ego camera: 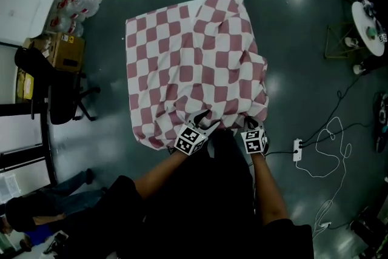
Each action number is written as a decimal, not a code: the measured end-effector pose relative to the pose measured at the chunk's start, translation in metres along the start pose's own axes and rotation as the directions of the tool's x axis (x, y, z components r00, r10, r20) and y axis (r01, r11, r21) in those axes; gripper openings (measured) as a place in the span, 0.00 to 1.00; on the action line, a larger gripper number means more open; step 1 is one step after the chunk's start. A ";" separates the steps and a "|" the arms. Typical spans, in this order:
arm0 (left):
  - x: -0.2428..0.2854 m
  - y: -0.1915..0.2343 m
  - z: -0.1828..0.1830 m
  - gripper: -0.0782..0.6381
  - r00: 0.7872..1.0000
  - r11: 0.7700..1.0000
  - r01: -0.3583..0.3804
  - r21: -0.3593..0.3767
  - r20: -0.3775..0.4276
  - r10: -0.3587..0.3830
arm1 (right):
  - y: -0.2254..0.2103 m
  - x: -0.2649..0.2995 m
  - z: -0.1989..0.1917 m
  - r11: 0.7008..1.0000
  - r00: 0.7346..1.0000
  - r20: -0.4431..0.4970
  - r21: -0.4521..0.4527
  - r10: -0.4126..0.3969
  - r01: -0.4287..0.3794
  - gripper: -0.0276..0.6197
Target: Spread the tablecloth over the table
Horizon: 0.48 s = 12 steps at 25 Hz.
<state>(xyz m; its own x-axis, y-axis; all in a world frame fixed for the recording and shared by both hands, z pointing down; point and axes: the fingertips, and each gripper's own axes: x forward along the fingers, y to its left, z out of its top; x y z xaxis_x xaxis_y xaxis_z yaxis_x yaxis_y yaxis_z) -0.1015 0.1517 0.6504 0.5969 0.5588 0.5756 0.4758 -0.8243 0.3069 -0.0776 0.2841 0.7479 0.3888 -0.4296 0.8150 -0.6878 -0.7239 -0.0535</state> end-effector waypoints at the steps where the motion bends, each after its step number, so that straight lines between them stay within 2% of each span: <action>1: 0.000 0.000 -0.001 0.46 1.000 1.000 0.004 -0.001 -0.003 -0.004 | -0.001 -0.004 -0.001 1.000 1.000 0.006 0.013 -0.001 0.001 0.07; 4: -0.001 0.002 -0.001 0.46 1.000 1.000 0.020 0.004 -0.007 -0.020 | -0.008 -0.017 -0.008 0.998 1.000 0.025 0.059 -0.010 0.009 0.07; 7: -0.001 0.003 0.003 0.46 0.999 0.999 0.039 0.009 -0.003 -0.039 | -0.025 -0.037 -0.011 0.993 0.997 0.057 0.103 -0.060 0.054 0.07; 12: 0.001 0.002 0.009 0.46 0.997 0.997 0.073 0.031 -0.004 -0.073 | -0.052 -0.076 -0.048 0.971 0.989 0.037 0.197 -0.143 0.133 0.07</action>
<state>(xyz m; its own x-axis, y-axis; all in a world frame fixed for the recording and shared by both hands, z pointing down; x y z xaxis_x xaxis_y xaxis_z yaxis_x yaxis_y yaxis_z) -0.0943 0.1518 0.6451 0.5577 0.6173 0.5548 0.5380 -0.7779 0.3247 -0.1005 0.3805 0.7165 0.5057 -0.3415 0.7922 -0.4955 -0.8667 -0.0573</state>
